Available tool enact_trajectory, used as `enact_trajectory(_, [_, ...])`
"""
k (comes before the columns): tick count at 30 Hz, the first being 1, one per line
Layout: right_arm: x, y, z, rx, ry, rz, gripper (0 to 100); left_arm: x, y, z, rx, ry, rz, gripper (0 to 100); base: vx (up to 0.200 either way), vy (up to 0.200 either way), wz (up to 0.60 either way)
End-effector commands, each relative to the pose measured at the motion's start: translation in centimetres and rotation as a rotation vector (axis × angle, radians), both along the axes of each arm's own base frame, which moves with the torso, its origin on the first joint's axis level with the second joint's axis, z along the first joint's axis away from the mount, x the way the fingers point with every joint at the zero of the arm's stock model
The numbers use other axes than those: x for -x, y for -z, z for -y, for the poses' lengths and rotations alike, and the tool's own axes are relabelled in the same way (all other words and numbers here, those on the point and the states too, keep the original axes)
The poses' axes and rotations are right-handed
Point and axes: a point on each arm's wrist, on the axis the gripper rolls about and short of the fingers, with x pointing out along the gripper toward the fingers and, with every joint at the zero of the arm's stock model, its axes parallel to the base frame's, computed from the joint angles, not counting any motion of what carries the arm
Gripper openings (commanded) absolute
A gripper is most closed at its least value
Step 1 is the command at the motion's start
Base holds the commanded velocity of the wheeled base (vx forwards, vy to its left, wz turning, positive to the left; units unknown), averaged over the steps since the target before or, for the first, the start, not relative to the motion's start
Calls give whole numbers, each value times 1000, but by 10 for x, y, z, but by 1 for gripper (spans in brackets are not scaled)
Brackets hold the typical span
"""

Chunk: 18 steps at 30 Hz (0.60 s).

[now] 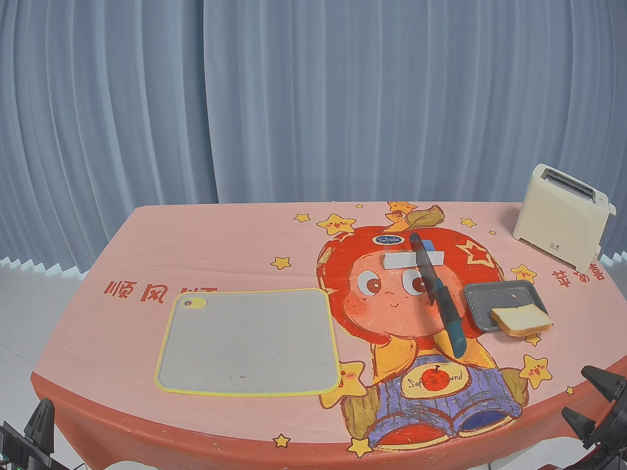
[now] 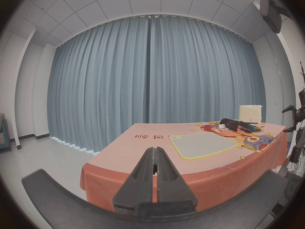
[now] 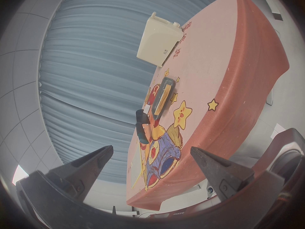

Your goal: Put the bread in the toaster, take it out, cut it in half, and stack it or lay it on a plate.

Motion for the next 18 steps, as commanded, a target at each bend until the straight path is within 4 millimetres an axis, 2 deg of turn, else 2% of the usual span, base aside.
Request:
enact_trajectory(1, [-5, 0, -1, -7, -19, -45, 100, 0, 5, 0, 0, 0, -2, 0, 0, 0, 0])
enact_trajectory(18, [-27, -13, -1, -21, -25, -70, 100, 0, 5, 0, 0, 0, -2, 0, 0, 0, 0])
